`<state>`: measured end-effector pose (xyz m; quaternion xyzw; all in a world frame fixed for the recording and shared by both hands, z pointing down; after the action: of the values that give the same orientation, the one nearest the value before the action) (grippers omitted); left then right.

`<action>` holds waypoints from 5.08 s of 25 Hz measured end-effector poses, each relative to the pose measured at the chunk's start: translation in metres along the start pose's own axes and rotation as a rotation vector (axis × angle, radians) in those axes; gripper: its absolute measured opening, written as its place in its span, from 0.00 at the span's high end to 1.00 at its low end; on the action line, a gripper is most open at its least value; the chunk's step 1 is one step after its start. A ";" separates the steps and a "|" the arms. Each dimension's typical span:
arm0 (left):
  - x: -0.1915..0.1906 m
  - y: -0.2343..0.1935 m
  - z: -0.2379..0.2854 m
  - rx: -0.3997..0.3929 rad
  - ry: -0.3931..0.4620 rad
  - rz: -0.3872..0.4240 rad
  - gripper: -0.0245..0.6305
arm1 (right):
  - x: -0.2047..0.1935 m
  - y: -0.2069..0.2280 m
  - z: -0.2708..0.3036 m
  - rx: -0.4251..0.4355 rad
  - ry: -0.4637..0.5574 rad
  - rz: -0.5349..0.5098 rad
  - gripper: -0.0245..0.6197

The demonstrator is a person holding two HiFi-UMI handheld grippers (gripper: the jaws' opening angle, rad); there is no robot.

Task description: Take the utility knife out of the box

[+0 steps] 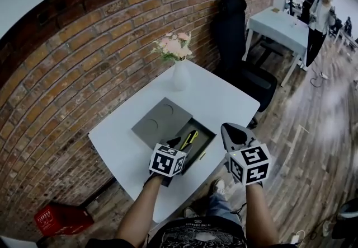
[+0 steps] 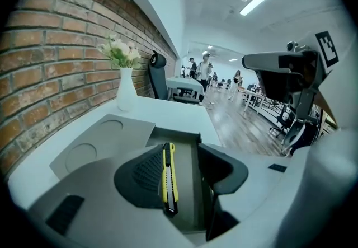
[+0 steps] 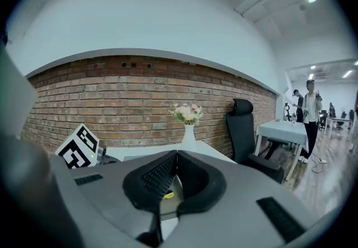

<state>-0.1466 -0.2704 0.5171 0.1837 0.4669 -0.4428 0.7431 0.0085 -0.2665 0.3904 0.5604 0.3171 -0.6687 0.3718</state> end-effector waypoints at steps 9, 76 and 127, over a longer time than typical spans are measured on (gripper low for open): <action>-0.014 -0.010 0.034 -0.001 -0.102 0.038 0.63 | -0.014 0.021 0.019 0.036 -0.027 0.008 0.93; 0.006 -0.006 0.045 0.088 -0.163 0.052 0.77 | -0.026 0.051 0.037 0.079 -0.064 0.042 0.93; 0.145 0.017 -0.068 0.191 0.546 0.101 0.77 | 0.051 0.044 -0.015 -0.015 0.142 -0.014 0.93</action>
<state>-0.1439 -0.2853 0.3565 0.3881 0.5960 -0.3814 0.5905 0.0487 -0.2846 0.3370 0.6016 0.3516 -0.6273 0.3478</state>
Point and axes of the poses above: the fingertips, and each gripper's own axes: z forward along the fingers, y to its right, x out of its top, the point moved 4 cm from there along -z, backward along the fingers, and after that the axes turned 8 degrees about y, right-handed, at the moved point
